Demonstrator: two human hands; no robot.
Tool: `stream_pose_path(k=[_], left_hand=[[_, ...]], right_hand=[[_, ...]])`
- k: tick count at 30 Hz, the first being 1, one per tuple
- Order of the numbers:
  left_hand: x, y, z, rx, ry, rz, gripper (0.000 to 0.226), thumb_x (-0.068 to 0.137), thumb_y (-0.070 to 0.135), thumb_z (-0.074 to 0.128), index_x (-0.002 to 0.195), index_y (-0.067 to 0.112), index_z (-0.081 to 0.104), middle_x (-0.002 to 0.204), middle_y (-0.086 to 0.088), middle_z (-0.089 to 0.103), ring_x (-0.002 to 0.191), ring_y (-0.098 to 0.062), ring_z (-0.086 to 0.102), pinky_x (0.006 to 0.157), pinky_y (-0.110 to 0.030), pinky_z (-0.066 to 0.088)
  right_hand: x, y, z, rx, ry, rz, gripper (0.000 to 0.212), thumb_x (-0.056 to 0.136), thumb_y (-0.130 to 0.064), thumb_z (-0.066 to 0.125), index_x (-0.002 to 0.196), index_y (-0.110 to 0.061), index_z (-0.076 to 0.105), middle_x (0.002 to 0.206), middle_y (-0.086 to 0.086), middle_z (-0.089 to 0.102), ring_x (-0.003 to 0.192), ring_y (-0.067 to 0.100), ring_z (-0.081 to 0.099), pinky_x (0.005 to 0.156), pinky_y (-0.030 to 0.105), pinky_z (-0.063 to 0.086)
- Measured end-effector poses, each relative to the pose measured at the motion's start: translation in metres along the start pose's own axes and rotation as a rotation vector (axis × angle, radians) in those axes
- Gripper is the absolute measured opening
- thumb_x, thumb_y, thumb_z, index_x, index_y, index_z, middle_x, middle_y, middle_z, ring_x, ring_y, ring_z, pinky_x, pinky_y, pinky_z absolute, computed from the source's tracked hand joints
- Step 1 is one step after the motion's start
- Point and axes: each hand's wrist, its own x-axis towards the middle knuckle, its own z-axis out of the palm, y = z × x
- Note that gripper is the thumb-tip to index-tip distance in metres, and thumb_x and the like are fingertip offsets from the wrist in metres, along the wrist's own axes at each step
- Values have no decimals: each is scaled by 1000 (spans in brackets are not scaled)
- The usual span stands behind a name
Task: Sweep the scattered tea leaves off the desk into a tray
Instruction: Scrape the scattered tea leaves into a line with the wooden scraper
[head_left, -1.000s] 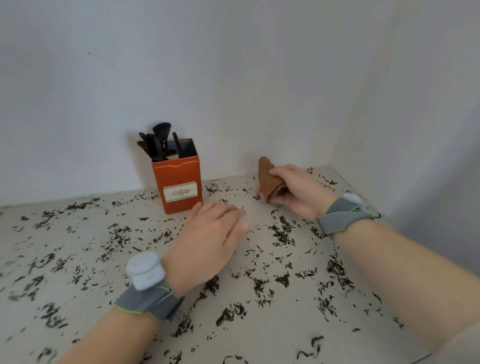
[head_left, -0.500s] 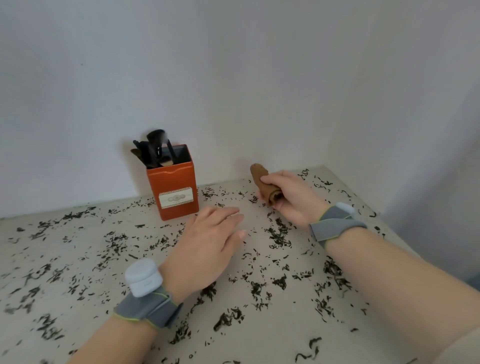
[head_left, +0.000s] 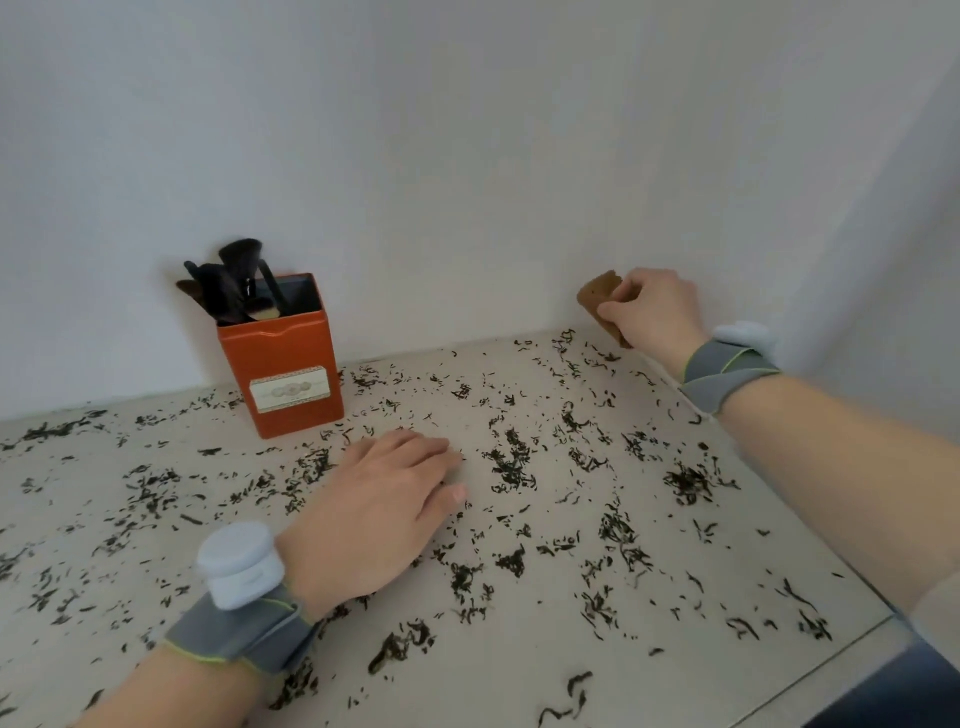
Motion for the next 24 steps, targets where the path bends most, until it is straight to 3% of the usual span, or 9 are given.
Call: stream_pose_path(k=[3, 7, 17, 24], left_hand=[[-1, -1, -1, 6, -17, -8, 65, 102, 65, 11, 156, 40, 36, 162, 20, 33, 152, -7, 21, 126, -38, 12], [-3, -2, -2, 27, -22, -10, 64, 102, 65, 10, 157, 41, 33, 164, 21, 28, 153, -5, 16, 127, -37, 8], [-5, 5, 1, 18, -83, -18, 64, 102, 63, 8, 159, 42, 26, 166, 22, 20, 155, -2, 5, 129, -44, 2], [-4, 9, 3, 23, -86, 0, 62, 102, 62, 8, 159, 42, 23, 168, 18, 17, 156, -6, 3, 129, -45, 3]], right_hand=[[16, 17, 1, -344, -14, -163, 4, 81, -18, 68, 82, -16, 70, 82, 0, 57, 79, 29, 59, 62, 31, 39], [24, 36, 22, -590, -57, -203, 13, 89, -19, 59, 87, -9, 67, 97, 13, 56, 81, 34, 58, 64, 34, 41], [21, 59, 65, -585, -64, -233, 18, 98, -18, 53, 111, -6, 56, 107, 17, 56, 85, 37, 57, 66, 34, 37], [13, 35, 87, -617, -149, -285, 27, 101, -17, 48, 119, -7, 66, 115, 19, 54, 96, 41, 59, 73, 38, 42]])
